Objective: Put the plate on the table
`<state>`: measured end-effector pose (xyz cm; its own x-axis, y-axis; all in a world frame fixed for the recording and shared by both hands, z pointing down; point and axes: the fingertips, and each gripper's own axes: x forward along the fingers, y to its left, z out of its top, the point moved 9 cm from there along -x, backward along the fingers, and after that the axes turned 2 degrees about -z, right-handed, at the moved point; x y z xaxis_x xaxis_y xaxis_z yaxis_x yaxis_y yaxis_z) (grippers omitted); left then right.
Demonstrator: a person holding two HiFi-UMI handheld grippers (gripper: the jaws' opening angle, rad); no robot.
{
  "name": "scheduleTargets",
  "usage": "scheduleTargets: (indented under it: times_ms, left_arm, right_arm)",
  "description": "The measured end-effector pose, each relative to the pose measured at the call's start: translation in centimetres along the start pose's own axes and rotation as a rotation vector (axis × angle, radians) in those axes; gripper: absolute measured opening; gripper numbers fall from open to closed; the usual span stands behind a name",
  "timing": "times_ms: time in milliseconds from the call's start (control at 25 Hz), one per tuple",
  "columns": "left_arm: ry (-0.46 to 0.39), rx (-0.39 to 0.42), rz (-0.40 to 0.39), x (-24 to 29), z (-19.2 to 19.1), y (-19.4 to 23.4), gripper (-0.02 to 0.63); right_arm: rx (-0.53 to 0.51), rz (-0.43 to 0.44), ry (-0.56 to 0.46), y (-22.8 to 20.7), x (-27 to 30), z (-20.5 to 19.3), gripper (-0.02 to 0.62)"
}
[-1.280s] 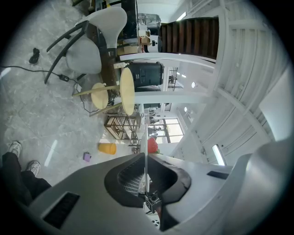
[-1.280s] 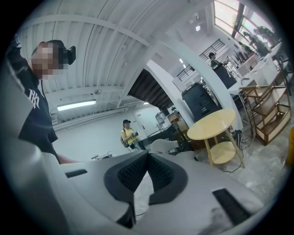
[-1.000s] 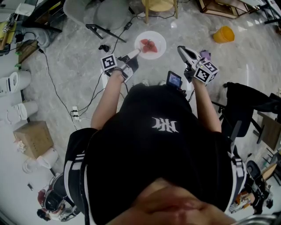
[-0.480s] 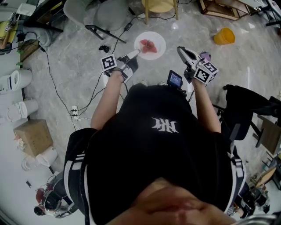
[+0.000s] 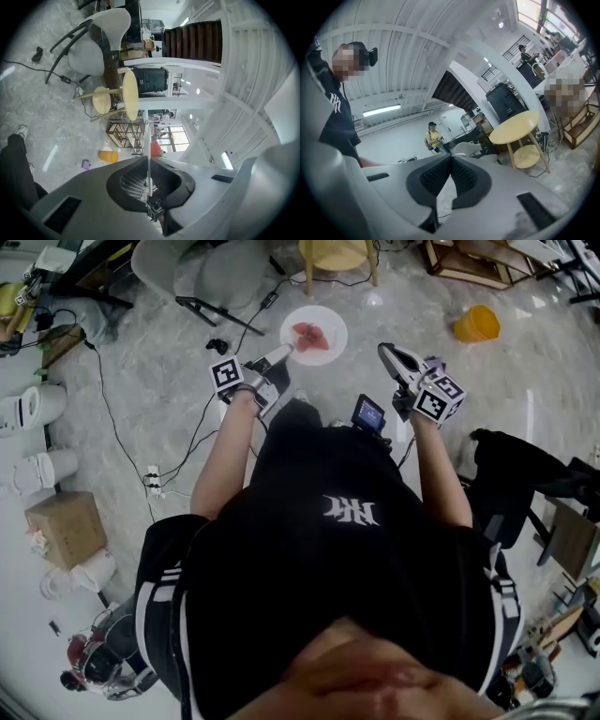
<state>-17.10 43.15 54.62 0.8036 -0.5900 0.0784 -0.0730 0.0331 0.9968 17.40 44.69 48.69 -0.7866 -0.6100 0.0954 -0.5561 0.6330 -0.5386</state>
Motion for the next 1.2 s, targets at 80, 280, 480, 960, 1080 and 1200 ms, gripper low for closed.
scheduleTargets:
  times_ms: [80,280,480,960,1080,1200]
  left_arm:
    - [0.007,-0.003,0.001,0.9,0.4,-0.1,0.025]
    - [0.024,0.004,-0.008,3.4,3.1,-0.4,0.025]
    - [0.053,0.003,-0.013,6.9,7.7,-0.4,0.025]
    - [0.131,0.003,-0.011,13.7,21.1,-0.3,0.025]
    - [0.146,-0.002,-0.011,15.0,24.4,-0.2,0.025]
    - [0.158,-0.007,-0.013,16.3,27.4,-0.3,0.025]
  right_arm:
    - [-0.001,-0.005,0.000,-0.7,0.2,0.6,-0.003]
    - [-0.005,-0.014,0.002,-2.7,1.9,2.3,-0.003]
    - [-0.005,-0.035,0.009,-5.8,5.1,4.7,-0.003]
    - [0.005,-0.110,0.015,-12.0,15.2,10.0,-0.003]
    - [0.002,-0.125,0.015,-13.3,17.8,11.3,-0.003]
    - [0.007,-0.145,0.006,-14.6,19.9,12.7,-0.003]
